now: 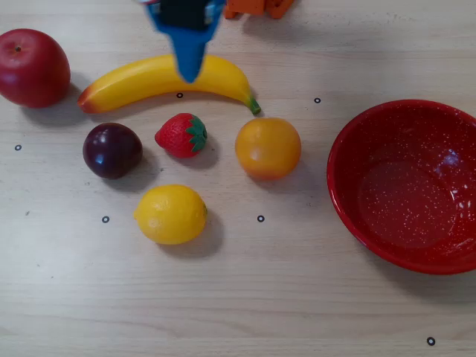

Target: Put the lemon in the red bowl.

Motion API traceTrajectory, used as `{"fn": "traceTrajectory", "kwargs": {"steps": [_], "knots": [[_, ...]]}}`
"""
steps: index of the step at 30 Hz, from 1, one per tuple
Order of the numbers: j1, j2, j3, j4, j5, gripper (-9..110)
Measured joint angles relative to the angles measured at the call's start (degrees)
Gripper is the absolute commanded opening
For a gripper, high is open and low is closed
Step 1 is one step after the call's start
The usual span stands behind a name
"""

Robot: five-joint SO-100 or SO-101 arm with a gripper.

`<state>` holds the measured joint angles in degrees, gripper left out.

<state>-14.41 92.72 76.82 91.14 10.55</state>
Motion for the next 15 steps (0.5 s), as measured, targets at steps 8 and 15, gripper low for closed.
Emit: {"fn": "traceTrajectory", "kwargs": {"steps": [8, 15], "knots": [[-3.1, -16.4, -19.6, 6.7, 2.5, 10], [-5.4, -21.3, -22.1, 8.7, 7.1, 30]]}}
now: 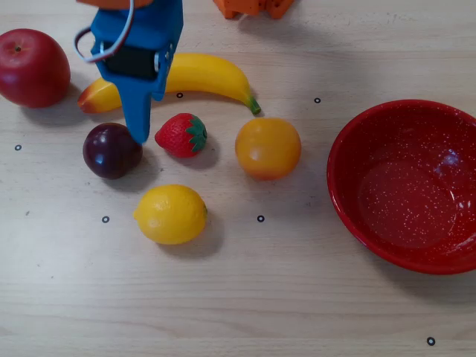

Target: Put the lemon in the red bowl.

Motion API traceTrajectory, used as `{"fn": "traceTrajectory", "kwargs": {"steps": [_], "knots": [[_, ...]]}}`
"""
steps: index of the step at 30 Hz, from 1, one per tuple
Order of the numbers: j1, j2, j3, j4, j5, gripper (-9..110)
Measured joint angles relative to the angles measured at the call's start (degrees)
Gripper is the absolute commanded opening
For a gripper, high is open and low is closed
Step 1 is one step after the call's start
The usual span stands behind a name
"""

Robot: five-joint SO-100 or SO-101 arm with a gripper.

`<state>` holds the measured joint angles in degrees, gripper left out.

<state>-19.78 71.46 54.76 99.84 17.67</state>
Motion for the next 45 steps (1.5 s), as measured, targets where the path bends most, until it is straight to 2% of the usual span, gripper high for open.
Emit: {"fn": "traceTrajectory", "kwargs": {"steps": [12, 27, 34, 45], "knots": [[0.2, -8.3, -4.1, -0.1, 4.7, 65], [1.0, -23.6, -12.7, -5.9, 5.1, 67], [5.4, -25.9, -14.6, -7.3, 5.1, 69], [5.4, -29.0, -16.8, -6.7, 3.5, 69]]}}
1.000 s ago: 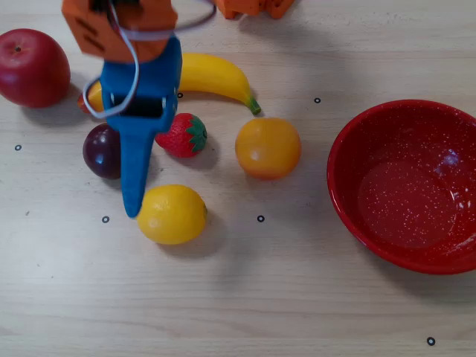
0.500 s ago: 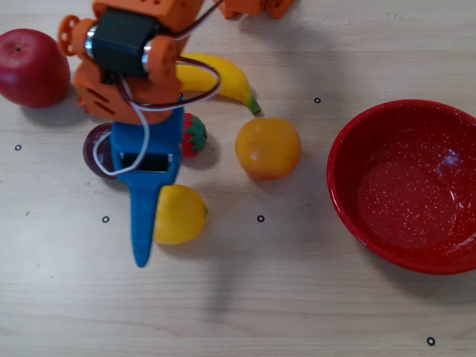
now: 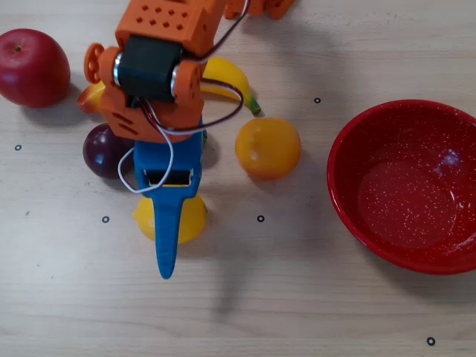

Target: Put the lemon in the red bowl.

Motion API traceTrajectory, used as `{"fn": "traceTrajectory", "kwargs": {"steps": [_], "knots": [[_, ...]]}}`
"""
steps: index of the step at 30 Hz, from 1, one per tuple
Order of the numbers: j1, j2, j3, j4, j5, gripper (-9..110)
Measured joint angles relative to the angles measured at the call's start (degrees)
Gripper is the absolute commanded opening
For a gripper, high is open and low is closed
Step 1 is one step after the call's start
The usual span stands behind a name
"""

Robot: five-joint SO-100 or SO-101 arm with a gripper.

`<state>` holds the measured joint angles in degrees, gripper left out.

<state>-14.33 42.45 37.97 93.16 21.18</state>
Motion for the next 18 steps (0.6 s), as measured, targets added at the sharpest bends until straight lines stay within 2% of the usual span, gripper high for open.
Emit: {"fn": "traceTrajectory", "kwargs": {"steps": [18], "knots": [[-0.1, -2.9, -1.1, -2.1, 0.0, 68]]}}
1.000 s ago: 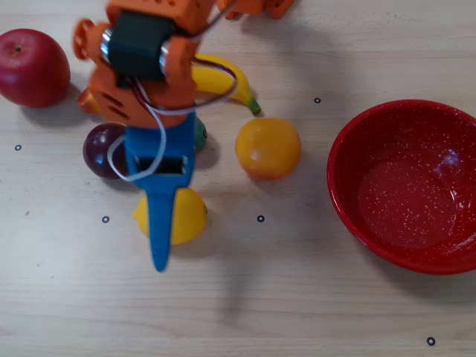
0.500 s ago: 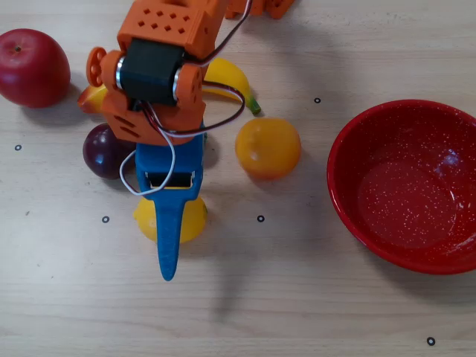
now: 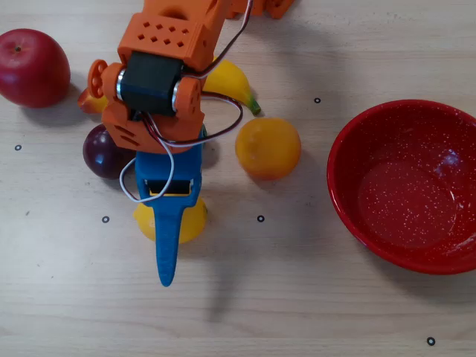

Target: Put the lemon in the red bowl.

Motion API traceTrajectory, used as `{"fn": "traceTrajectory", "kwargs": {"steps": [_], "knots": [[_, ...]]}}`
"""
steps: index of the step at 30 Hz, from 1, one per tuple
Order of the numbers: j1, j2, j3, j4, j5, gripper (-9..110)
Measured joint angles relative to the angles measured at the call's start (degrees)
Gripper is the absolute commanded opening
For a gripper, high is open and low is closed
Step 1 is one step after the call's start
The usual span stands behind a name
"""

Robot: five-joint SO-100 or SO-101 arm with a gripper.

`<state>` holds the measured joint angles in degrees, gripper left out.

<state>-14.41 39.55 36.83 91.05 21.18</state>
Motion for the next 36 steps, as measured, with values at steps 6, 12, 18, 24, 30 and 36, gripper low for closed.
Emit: {"fn": "traceTrajectory", "kwargs": {"steps": [6, 12, 18, 24, 30, 36], "knots": [[0.1, -0.2, 0.0, -0.3, 0.0, 68], [0.0, -2.2, -0.4, -1.5, 0.0, 68], [-1.2, -3.0, -3.2, -1.1, 0.4, 68], [-1.9, -4.1, -3.2, -2.3, 0.8, 67], [-1.8, -4.1, -3.2, -1.9, 0.9, 67], [-1.8, -4.1, -3.2, -1.9, 0.8, 67]]}}
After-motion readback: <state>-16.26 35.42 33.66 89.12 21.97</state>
